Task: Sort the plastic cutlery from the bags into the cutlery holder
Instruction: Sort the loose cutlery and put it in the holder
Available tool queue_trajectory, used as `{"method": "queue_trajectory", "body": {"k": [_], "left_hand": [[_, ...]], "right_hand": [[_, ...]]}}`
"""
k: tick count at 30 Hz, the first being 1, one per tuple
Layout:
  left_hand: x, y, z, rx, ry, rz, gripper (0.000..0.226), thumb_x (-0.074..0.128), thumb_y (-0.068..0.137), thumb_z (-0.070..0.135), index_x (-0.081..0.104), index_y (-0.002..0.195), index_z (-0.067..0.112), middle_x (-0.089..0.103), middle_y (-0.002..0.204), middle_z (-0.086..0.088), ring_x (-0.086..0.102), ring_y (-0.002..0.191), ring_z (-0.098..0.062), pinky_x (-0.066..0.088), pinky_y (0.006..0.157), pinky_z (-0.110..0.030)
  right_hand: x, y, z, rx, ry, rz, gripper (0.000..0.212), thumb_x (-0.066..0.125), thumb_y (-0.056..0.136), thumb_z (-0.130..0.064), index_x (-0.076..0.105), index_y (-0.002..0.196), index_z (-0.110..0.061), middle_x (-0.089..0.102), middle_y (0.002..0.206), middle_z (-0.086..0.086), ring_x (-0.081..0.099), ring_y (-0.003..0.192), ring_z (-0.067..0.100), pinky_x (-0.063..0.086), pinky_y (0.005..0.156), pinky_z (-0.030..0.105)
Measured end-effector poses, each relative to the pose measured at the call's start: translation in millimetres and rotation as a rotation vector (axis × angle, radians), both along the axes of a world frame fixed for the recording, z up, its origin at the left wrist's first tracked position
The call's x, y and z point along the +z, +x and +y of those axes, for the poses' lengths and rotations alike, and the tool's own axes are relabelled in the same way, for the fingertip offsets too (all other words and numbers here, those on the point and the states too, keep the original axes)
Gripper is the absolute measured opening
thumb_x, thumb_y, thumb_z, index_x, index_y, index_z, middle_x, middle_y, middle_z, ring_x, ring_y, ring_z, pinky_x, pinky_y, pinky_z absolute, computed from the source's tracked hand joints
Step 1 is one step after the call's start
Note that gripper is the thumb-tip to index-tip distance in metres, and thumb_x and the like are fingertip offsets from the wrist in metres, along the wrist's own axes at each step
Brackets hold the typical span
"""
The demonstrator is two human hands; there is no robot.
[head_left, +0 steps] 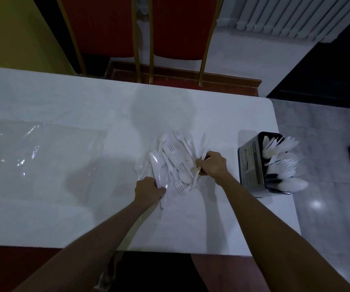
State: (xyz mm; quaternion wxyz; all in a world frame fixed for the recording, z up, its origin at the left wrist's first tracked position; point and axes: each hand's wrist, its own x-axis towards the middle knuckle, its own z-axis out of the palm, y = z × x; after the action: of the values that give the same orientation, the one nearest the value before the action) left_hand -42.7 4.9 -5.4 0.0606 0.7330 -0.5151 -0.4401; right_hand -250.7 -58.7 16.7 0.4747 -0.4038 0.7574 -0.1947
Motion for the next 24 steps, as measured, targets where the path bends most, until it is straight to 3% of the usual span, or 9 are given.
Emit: {"method": "queue_trajectory", "body": {"k": [4, 8, 11, 13, 16, 19, 21, 24], "left_hand": [[-3, -10, 6, -0.092, 0.052, -0.042, 0.032, 0.082, 0.065, 0.030, 0.057, 0.063, 0.011, 0.056, 0.064, -0.001, 0.059, 0.072, -0.020, 0.039, 0.058, -0.024], [-6, -15, 8, -0.120, 0.061, -0.109, 0.039, 0.077, 0.070, 0.026, 0.062, 0.095, 0.000, 0.065, 0.103, -0.016, 0.063, 0.096, -0.029, 0.049, 0.075, -0.031], [0, -9, 4, -0.102, 0.113, -0.101, 0.031, 0.075, 0.072, 0.026, 0.062, 0.085, 0.001, 0.066, 0.094, -0.015, 0.065, 0.096, -0.030, 0.049, 0.072, -0.031], [1, 1, 3, -0.087, 0.151, -0.042, 0.032, 0.073, 0.062, 0.033, 0.062, 0.068, 0.003, 0.064, 0.071, -0.008, 0.067, 0.083, -0.028, 0.048, 0.064, -0.029], [3, 20, 7, -0.024, 0.177, 0.058, 0.037, 0.061, 0.048, 0.037, 0.071, 0.067, 0.006, 0.060, 0.059, -0.003, 0.060, 0.061, -0.017, 0.042, 0.056, -0.021], [9, 35, 5, 0.043, 0.237, 0.161, 0.030, 0.069, 0.051, 0.031, 0.071, 0.067, 0.006, 0.062, 0.060, -0.007, 0.056, 0.054, -0.015, 0.045, 0.058, -0.022], [14, 44, 1, 0.079, 0.346, 0.252, 0.033, 0.080, 0.059, 0.020, 0.073, 0.080, -0.004, 0.064, 0.066, -0.014, 0.057, 0.054, -0.017, 0.049, 0.059, -0.024], [26, 54, -4, 0.077, 0.489, 0.334, 0.045, 0.084, 0.062, 0.017, 0.069, 0.094, -0.010, 0.069, 0.088, -0.020, 0.063, 0.076, -0.024, 0.057, 0.076, -0.028]], "right_hand": [[1, -1, 5, 0.022, 0.014, -0.039, 0.023, 0.071, 0.079, -0.004, 0.064, 0.098, 0.007, 0.066, 0.091, 0.018, 0.065, 0.062, 0.019, 0.059, 0.054, 0.025], [0, 1, 12, 0.074, 0.033, -0.067, 0.017, 0.071, 0.081, -0.005, 0.064, 0.095, 0.001, 0.066, 0.090, 0.012, 0.067, 0.067, 0.020, 0.060, 0.059, 0.028], [1, 0, 14, 0.094, 0.041, -0.086, 0.019, 0.070, 0.082, -0.005, 0.063, 0.097, 0.004, 0.065, 0.091, 0.014, 0.067, 0.066, 0.020, 0.060, 0.056, 0.025], [6, 0, 15, 0.111, 0.040, -0.104, 0.018, 0.069, 0.082, -0.004, 0.064, 0.099, 0.000, 0.065, 0.088, 0.010, 0.067, 0.067, 0.018, 0.059, 0.057, 0.024], [13, 0, 15, 0.124, 0.033, -0.133, 0.020, 0.069, 0.082, -0.002, 0.065, 0.101, -0.006, 0.063, 0.083, 0.002, 0.066, 0.068, 0.016, 0.058, 0.055, 0.020], [19, 3, 15, 0.152, 0.052, -0.144, 0.024, 0.071, 0.080, -0.001, 0.065, 0.103, -0.006, 0.064, 0.085, 0.003, 0.066, 0.071, 0.016, 0.058, 0.055, 0.019], [23, 5, 14, 0.170, 0.070, -0.155, 0.027, 0.074, 0.079, -0.001, 0.066, 0.104, -0.003, 0.066, 0.093, 0.008, 0.067, 0.075, 0.018, 0.059, 0.057, 0.020], [32, 8, 15, 0.186, 0.055, -0.171, 0.026, 0.079, 0.074, -0.002, 0.068, 0.098, 0.000, 0.069, 0.093, 0.013, 0.068, 0.071, 0.018, 0.058, 0.057, 0.019]]}}
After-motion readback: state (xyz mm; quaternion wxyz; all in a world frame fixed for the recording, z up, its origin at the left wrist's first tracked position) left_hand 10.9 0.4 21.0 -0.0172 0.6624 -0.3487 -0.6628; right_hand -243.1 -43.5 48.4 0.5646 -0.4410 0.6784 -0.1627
